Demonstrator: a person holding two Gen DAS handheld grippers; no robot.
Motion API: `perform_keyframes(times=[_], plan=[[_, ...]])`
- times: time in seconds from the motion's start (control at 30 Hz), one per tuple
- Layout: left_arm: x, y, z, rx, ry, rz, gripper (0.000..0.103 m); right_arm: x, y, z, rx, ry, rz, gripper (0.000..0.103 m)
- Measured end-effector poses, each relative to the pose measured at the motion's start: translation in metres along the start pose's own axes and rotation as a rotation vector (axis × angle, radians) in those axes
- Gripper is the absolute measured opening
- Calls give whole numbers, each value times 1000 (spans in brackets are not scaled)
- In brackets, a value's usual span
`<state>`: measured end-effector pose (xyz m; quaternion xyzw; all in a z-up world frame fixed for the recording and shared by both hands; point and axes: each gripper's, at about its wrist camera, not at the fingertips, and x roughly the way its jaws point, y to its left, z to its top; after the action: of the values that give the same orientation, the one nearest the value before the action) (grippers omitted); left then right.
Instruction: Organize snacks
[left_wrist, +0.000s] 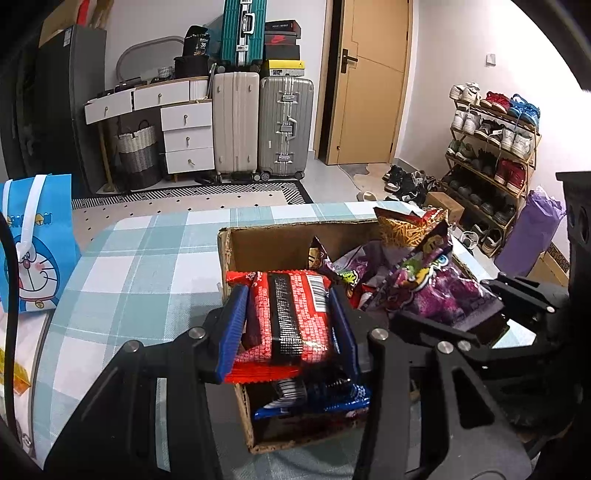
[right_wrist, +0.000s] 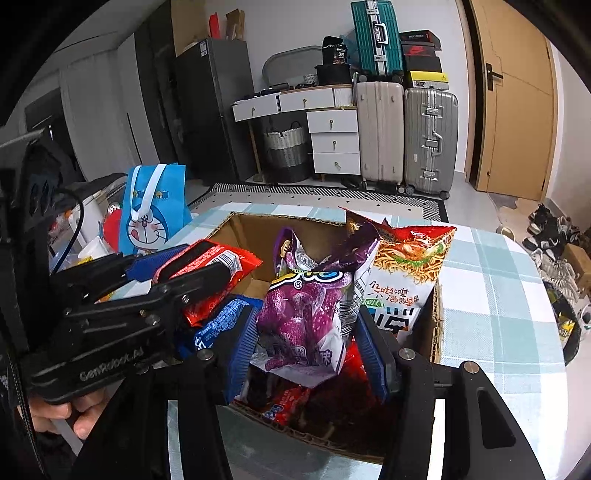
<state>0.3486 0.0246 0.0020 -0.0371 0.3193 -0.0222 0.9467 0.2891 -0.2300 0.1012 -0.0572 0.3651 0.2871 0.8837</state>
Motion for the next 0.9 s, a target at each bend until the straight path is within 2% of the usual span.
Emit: perform_keyframes(times=[0.13,0.27,0.33,0.43,0.47,0.57,0.63,0.67,0.9], plan=[[6,2,1,-14,5,-22,42,-2,-3,0,-7,5,5,53],[4,7,3,-34,-1,-54,50,-9,0,0,-21,-17,0,56],[1,10,3,-38,-9,-66,54,-15,2,0,-26,-34,-2,66],[-11,10,1,-22,-31,-59,73,-29,4,-1,-26,-68,4,76],[-18,11,-1,-16,-48,-40,84,-34,5,-1,-28,-79,4,79],[-37,12,-2,-7,-86,-36,87,-52,5,-4,-21,-121,-2,92],[-50,15,-3,-13,-97,-31,94,-63,3,-7,-6,-141,6,100],[-56,16,-4,-16,-107,-26,103,-69,1,-8,2,-152,11,101],[-111,22,-21,-8,-183,-11,103,-104,-1,-23,13,-201,28,102]])
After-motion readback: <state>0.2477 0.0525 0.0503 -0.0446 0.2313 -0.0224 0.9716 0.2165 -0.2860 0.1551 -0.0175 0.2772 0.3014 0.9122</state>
